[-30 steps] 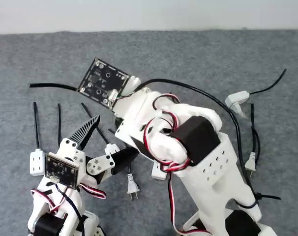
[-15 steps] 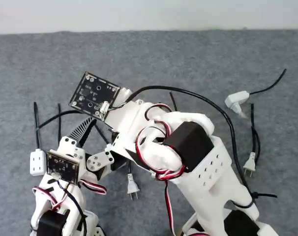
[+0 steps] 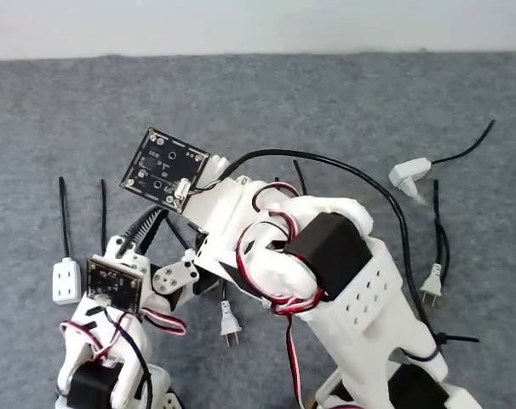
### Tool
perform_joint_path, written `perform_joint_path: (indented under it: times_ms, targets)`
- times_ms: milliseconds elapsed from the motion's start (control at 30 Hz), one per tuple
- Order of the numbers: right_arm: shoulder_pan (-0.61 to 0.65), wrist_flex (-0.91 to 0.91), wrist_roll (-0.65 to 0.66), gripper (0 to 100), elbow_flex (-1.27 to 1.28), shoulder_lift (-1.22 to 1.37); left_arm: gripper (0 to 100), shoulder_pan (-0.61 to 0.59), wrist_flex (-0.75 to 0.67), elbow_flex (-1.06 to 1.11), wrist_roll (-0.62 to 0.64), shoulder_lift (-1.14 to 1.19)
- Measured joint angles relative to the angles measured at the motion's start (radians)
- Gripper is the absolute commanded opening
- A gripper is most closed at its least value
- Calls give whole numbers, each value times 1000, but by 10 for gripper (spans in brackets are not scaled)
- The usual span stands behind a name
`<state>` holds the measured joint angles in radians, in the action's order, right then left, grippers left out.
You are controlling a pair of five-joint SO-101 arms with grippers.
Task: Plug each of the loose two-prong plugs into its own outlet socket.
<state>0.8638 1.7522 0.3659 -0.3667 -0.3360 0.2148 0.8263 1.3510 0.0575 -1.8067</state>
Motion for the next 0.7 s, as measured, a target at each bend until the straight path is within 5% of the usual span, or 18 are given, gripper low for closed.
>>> perform_joint_path:
  times_ms: [700]
  targets:
    - [0,2,21,8,0,0,411,-84,-12,17,-3,0]
